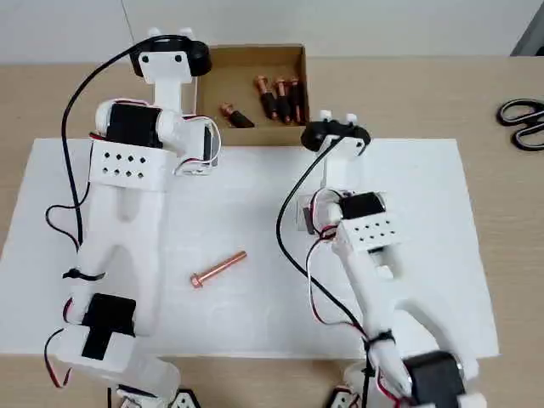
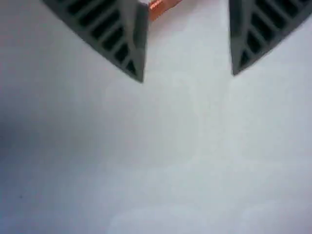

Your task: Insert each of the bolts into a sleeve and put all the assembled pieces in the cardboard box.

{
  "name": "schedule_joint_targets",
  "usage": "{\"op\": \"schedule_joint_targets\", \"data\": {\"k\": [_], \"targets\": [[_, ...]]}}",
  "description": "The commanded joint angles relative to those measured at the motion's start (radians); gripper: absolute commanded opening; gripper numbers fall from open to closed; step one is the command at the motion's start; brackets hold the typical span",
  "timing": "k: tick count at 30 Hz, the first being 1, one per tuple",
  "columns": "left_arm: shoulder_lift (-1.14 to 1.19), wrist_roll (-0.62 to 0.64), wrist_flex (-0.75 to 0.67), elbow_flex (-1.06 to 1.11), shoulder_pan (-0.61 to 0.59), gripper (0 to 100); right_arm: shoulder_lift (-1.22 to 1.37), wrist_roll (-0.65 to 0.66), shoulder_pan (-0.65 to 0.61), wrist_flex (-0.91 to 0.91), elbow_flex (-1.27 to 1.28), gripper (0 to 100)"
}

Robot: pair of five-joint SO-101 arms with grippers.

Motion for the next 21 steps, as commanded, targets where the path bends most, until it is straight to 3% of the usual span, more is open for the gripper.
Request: {"op": "schedule_joint_targets", "data": {"k": [1, 21], "targets": [[-0.046, -0.005, 0.011, -0.002, -0.005, 11, 0.058, -0.006, -0.001, -0.044, -0.054, 23.7], [-0.046, -0.005, 0.011, -0.001, -0.005, 11, 0.372, -0.005, 0.002, -0.042, -0.321, 21.4]]}}
